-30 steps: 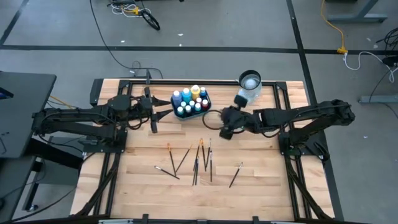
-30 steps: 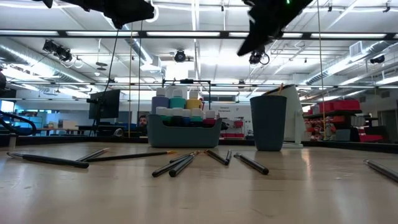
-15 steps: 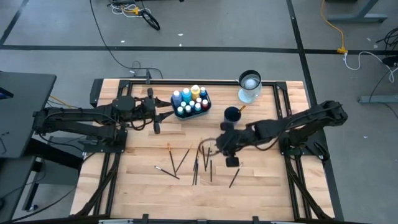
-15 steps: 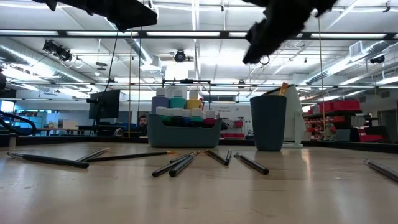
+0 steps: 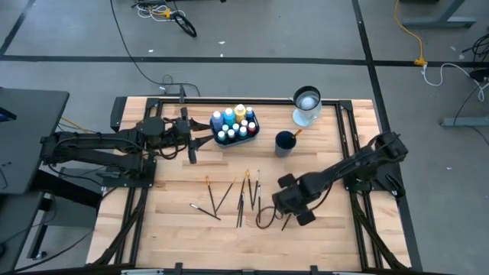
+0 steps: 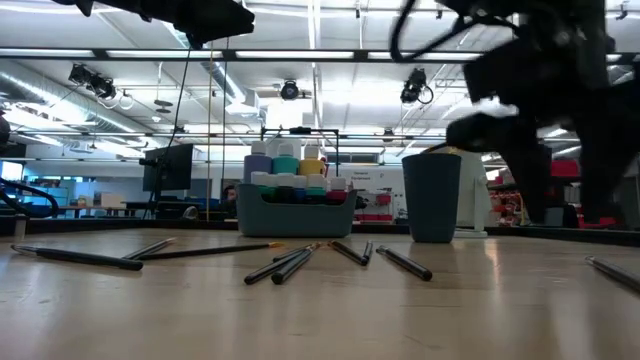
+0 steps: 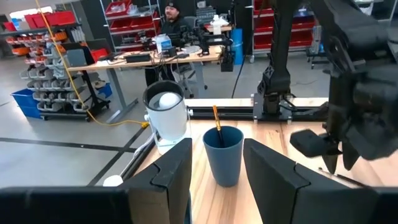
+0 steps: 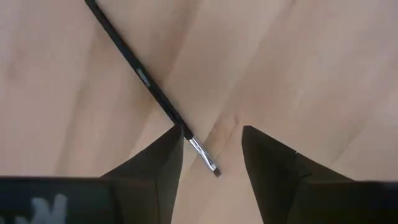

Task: Pick & Place Paint Supplies
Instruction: Put the silver paint brush into the blue cup

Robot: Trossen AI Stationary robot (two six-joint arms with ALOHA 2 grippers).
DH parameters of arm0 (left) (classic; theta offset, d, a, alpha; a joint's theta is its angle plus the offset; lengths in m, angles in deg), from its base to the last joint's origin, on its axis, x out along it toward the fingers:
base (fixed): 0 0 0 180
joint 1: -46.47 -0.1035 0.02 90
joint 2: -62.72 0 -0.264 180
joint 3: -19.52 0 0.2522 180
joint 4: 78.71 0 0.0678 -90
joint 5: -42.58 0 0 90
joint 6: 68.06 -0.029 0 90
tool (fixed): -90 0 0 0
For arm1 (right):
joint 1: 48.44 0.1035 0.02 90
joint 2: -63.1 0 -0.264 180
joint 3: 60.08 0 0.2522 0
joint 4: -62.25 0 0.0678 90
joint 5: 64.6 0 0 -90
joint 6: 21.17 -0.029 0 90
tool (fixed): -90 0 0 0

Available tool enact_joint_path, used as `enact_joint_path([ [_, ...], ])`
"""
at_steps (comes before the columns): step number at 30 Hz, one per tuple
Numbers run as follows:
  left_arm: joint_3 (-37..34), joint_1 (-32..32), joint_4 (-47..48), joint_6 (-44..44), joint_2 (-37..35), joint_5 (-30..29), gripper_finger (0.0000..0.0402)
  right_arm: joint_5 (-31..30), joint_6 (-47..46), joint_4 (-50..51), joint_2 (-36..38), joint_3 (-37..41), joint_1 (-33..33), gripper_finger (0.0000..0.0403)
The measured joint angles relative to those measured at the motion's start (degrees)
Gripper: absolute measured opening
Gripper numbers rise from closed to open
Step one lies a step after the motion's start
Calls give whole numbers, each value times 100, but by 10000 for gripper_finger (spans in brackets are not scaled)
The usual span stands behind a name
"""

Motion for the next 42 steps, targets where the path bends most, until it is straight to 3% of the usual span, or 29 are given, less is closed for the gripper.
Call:
enact_joint_path([
  [7,0,1,1,0,0,4,153,-222,143,105,-522,0,91,159],
  [15,0,1,-3,-30,0,4,153,-211,154,732,-558,0,93,158],
  [20,0,1,-6,-45,0,4,153,-174,-588,821,-551,0,96,158],
  [29,0,1,-165,-197,0,4,153,814,-2105,1079,-518,-52,335,158],
  [42,-2,0,-468,-288,0,275,153,605,-3174,1032,-514,-1,871,158],
])
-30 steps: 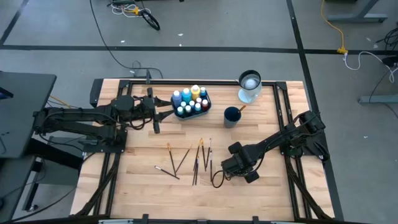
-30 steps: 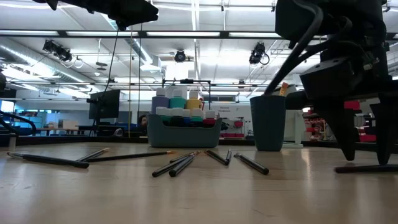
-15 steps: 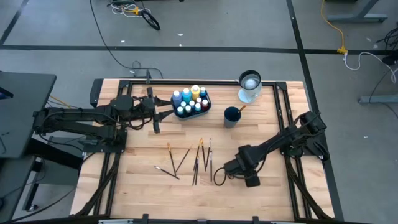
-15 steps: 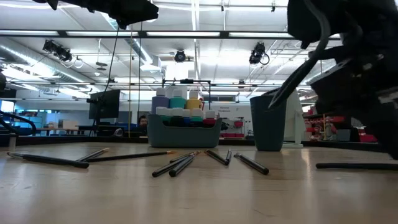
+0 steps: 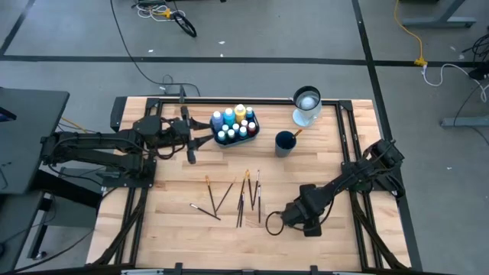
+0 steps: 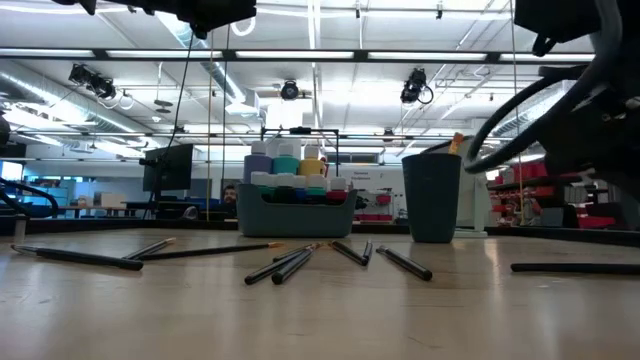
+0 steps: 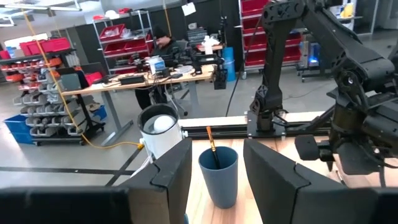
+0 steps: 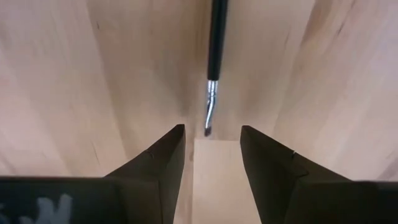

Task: Pick & Place Paint Supplies
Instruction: Put the silver paint brush into the blue cup

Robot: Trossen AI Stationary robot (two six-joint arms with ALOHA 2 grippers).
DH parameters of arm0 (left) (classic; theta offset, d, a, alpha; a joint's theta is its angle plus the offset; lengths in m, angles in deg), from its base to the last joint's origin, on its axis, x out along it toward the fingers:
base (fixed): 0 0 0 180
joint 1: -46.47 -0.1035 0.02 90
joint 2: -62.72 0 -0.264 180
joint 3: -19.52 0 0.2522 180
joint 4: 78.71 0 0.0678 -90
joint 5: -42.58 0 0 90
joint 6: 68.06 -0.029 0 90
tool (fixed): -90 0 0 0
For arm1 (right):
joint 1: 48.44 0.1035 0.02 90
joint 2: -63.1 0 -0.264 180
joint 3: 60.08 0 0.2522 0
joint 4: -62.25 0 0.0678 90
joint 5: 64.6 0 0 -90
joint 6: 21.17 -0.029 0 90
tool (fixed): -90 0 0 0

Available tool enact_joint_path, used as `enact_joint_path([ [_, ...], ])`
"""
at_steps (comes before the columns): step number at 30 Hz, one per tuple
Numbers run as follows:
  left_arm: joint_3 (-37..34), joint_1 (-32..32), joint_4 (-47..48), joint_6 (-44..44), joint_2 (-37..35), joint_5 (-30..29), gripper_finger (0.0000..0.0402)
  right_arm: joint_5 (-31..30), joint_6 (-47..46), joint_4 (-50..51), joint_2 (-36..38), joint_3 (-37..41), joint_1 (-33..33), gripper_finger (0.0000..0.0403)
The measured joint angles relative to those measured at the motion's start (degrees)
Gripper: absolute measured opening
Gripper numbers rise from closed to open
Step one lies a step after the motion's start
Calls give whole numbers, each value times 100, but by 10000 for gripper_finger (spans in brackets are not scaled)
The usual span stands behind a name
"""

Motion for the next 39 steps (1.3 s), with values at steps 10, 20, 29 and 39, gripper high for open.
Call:
enact_joint_path([
  [10,0,1,3,-14,0,7,153,-137,-71,-220,-70,139,35,158],
  [20,0,0,10,-16,0,5,153,-371,23,-206,-90,255,35,86],
  [29,0,0,61,79,0,5,153,-446,113,8,-148,9,0,13],
  [39,0,0,215,990,0,5,153,-3501,2056,754,-138,-1242,-88,2],
])
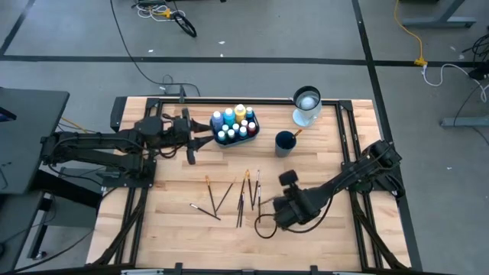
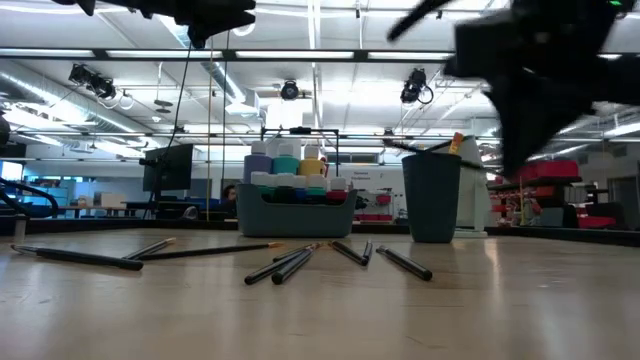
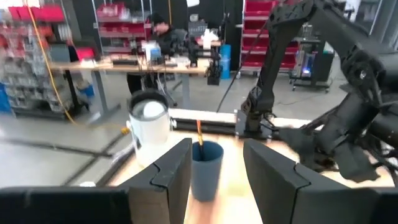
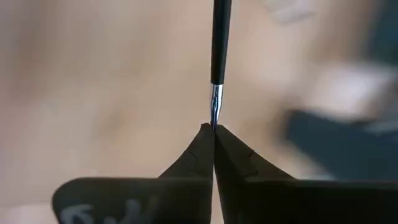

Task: Pick & Place Paint Supplies
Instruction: Put the silver paint brush into the blue cup

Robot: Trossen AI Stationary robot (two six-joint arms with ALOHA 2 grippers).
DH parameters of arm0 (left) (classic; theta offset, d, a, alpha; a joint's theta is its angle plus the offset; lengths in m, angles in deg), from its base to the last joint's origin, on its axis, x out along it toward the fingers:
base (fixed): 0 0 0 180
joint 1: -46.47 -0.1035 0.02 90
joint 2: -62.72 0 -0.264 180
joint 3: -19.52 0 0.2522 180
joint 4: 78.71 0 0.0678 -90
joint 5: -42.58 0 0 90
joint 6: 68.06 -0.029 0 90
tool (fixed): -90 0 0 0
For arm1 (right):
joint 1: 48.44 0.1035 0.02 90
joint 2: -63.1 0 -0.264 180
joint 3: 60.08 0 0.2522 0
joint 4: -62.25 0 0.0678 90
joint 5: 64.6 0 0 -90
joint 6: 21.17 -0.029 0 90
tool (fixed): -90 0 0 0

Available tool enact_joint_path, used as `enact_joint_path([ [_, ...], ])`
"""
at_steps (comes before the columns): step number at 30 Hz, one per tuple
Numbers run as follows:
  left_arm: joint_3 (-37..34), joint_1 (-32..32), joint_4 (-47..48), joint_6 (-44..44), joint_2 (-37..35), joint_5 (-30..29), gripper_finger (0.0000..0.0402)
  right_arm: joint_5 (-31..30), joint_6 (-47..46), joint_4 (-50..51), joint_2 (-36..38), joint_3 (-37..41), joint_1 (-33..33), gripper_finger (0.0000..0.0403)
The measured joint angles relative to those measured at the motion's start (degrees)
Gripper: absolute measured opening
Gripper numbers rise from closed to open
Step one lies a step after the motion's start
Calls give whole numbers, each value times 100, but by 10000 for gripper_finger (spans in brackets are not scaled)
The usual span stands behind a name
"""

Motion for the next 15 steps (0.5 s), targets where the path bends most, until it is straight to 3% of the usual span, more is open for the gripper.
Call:
enact_joint_path([
  [5,-2,1,313,718,38,11,153,-2772,1979,-567,9,-197,-126,1],
  [8,-2,0,557,1331,37,251,153,-4019,3427,-1209,9,-195,-294,1],
  [12,-3,2,690,2022,37,649,153,-5018,5421,-2544,9,-195,-619,1],
  [15,-2,2,694,2274,41,754,153,-5031,6843,-3751,9,-195,-890,0],
])
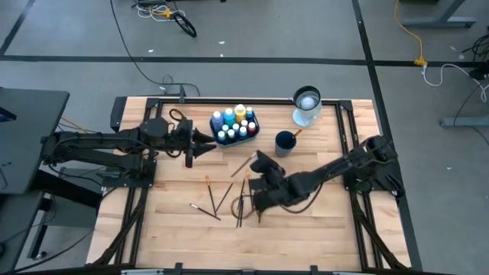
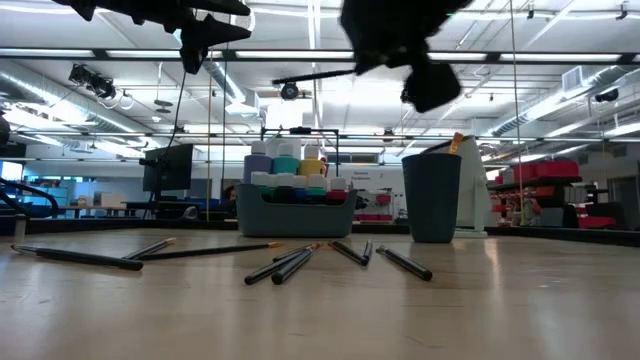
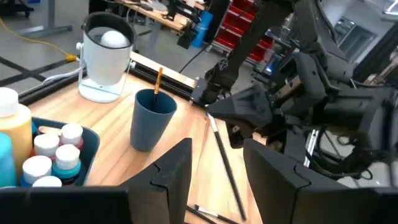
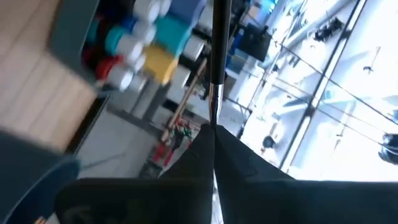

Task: Pick & Place Paint Supplies
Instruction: Put the silver paint brush into the blue cup

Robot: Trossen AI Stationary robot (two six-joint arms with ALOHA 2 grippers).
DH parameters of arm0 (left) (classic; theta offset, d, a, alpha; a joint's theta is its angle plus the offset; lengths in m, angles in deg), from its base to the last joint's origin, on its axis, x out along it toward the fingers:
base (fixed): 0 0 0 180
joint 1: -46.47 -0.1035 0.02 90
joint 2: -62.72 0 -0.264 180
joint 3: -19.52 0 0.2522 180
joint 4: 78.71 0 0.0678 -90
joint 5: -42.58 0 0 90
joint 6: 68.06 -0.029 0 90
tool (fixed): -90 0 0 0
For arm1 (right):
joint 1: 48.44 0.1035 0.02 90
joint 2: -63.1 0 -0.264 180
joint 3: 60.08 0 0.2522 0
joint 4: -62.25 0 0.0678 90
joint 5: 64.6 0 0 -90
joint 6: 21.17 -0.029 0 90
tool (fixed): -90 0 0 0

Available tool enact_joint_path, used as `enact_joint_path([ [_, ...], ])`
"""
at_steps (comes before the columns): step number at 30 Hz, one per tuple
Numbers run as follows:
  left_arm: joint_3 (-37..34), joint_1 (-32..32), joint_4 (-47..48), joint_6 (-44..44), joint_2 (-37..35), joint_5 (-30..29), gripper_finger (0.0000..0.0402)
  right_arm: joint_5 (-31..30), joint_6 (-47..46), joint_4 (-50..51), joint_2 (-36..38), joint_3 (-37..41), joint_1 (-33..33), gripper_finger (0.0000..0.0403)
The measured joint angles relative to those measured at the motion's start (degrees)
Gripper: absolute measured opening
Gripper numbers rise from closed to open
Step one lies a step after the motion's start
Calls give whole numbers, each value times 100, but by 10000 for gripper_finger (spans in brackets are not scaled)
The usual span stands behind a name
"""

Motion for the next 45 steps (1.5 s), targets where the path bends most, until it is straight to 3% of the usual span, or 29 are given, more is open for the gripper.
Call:
enact_joint_path([
  [8,-1,-2,21,182,760,338,153,1702,2665,-3406,-9,72,-573,0],
  [11,-4,-2,-191,312,1103,634,153,2079,3318,-4066,-11,136,-666,0],
  [16,-4,-4,-477,580,1324,897,153,2368,3483,-4061,-11,136,-744,0],
  [45,-2,-225,-502,989,1255,704,153,3102,4262,-3931,-13,142,-1079,0],
])
